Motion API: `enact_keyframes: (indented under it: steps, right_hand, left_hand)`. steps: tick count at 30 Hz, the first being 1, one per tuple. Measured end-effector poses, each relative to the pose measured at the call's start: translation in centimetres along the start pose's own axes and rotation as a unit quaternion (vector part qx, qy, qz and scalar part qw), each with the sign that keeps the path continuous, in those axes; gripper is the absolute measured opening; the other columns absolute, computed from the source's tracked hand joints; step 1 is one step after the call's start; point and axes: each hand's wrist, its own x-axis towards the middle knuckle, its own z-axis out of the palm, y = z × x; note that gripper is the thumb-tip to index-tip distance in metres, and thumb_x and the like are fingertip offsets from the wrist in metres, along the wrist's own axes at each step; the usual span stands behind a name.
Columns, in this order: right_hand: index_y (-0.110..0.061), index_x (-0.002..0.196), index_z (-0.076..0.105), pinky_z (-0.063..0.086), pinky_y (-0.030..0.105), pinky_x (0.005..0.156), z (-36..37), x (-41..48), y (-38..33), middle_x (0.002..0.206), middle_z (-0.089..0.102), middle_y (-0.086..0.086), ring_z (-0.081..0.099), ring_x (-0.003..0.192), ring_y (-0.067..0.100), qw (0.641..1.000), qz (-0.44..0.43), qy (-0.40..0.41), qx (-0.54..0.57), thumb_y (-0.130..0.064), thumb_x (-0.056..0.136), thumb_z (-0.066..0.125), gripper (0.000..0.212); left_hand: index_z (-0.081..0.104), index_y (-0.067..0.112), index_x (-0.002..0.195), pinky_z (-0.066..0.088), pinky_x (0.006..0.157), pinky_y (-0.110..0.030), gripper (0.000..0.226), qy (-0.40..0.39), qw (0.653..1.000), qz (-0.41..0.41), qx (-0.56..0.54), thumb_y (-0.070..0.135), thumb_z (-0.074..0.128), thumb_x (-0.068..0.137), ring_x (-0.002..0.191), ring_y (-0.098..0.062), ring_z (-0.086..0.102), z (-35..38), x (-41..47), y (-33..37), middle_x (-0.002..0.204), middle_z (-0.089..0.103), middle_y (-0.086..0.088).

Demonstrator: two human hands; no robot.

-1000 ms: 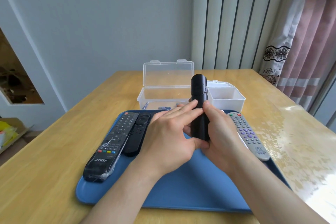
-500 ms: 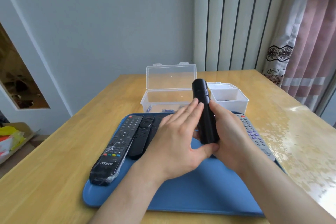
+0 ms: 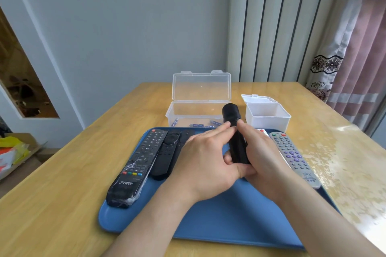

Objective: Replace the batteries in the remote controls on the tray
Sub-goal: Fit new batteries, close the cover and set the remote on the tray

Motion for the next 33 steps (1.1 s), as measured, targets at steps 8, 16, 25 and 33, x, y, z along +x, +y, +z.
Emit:
enact_keyframes:
  steps: [8, 16, 25, 33]
  right_hand:
    - [-0.017, 0.111, 0.060, 0.046, 0.021, 0.043, 0.3, 0.1, 0.4, 0.073, 0.074, -0.002, 0.054, 0.043, 0.016, 1.000, -0.017, -0.011, -0.001, -0.024, 0.105, 0.040, 0.023]
    - [-0.014, 0.106, 0.069, 0.060, 0.035, 0.069, -0.2, 0.5, -0.2, 0.087, 0.074, 0.005, 0.069, 0.071, 0.019, 0.997, -0.056, 0.009, 0.060, -0.029, 0.103, 0.044, 0.030]
    - [-0.002, 0.108, 0.067, 0.050, 0.043, 0.099, -1.4, 0.8, -0.5, 0.105, 0.075, 0.010, 0.069, 0.107, 0.027, 0.997, -0.026, 0.036, 0.066, -0.024, 0.105, 0.039, 0.035]
    - [-0.007, 0.118, 0.059, 0.053, 0.042, 0.083, -1.3, 0.7, -0.5, 0.113, 0.072, 0.013, 0.066, 0.089, 0.028, 0.997, -0.005, 0.044, 0.060, -0.020, 0.103, 0.043, 0.026]
  left_hand:
    - [0.030, 0.062, 0.121, 0.047, 0.101, -0.032, 0.084, 0.034, 0.994, -0.019, -0.104, 0.043, 0.079, 0.055, 0.125, 0.003, 0.050, 0.3, 0.1, -0.4, 0.145, 0.047, 0.016]
    - [0.030, 0.023, 0.150, 0.022, 0.115, -0.017, 0.092, 0.004, 0.998, 0.059, 0.012, 0.044, 0.078, 0.074, 0.142, 0.002, 0.021, -0.2, 0.1, -0.5, 0.157, 0.023, 0.013]
    - [0.058, 0.007, 0.129, 0.037, 0.108, -0.041, 0.072, 0.053, 0.963, 0.147, 0.220, 0.051, 0.054, 0.073, 0.127, -0.015, 0.053, 1.3, 0.1, 0.1, 0.135, 0.059, -0.008]
    - [0.066, 0.004, 0.116, 0.037, 0.105, -0.035, 0.054, 0.053, 0.945, 0.194, 0.258, 0.037, 0.049, 0.078, 0.109, -0.017, 0.064, 2.0, -0.1, 0.3, 0.113, 0.070, -0.007]
